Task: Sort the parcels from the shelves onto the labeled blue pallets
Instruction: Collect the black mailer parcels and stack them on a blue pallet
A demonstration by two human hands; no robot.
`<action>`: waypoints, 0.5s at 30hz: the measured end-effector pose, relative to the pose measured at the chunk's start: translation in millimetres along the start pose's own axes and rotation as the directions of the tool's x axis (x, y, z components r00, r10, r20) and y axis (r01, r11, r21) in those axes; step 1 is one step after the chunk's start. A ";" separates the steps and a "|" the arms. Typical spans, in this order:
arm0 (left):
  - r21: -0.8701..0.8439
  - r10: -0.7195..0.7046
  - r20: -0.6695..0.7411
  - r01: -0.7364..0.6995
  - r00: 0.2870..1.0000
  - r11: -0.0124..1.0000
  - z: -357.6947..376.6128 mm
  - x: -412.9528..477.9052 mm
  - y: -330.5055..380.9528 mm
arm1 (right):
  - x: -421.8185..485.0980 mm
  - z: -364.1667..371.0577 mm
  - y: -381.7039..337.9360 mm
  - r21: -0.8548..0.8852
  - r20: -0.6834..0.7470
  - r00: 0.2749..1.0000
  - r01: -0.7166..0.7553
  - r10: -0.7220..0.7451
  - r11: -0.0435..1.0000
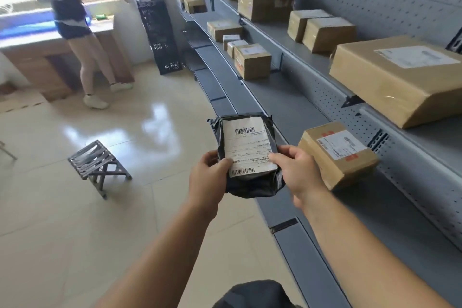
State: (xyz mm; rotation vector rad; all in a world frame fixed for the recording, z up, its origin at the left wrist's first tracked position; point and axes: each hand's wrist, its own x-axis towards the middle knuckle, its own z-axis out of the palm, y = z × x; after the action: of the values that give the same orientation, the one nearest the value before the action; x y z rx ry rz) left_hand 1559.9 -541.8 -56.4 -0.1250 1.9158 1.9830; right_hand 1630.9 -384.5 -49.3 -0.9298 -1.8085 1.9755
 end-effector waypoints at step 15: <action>-0.157 0.025 -0.207 -0.059 0.978 0.986 -49.4 192.7 77.1 | 190.9 163.7 -50.0 0.051 0.218 0.975 -0.047 0.035 0.998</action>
State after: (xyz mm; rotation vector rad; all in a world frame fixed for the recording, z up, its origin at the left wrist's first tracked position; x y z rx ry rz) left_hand 1346.8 -550.2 -48.8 -0.3481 1.8882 2.2303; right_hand 1374.4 -384.3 -50.2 -0.7653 -1.8479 2.2177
